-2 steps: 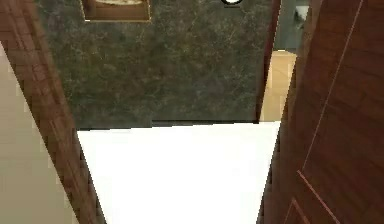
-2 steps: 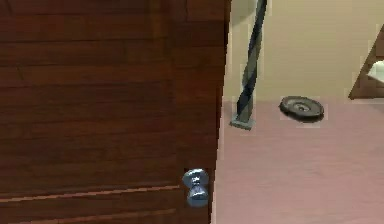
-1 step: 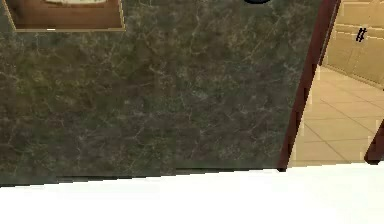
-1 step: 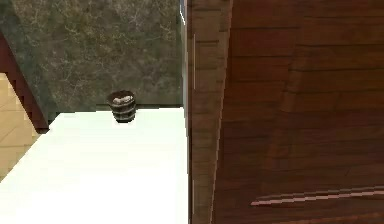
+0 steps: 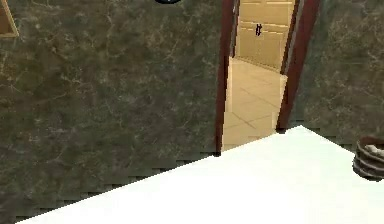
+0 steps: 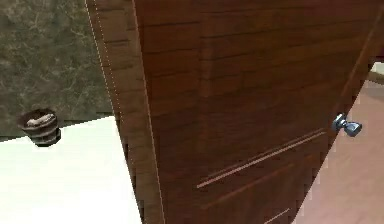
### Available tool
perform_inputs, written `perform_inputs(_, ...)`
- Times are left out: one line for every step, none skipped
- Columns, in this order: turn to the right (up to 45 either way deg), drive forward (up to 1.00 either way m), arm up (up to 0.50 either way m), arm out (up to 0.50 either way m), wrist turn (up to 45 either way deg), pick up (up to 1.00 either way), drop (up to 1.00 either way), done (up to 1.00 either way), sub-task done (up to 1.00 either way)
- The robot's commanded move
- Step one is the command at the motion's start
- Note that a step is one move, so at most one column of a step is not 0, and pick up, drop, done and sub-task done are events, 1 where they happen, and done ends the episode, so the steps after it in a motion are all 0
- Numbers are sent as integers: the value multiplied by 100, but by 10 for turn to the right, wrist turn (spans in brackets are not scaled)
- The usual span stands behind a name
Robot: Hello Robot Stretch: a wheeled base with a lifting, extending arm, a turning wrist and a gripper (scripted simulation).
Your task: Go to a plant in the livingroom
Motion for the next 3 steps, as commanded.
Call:
perform_inputs(0, 45, 0, 0, 0, 0, 0, 0, 0)
perform_inputs(360, 0, 0, 0, 0, 0, 0, 0, 0)
perform_inputs(0, 100, 0, 0, 0, 0, 0, 0, 0)
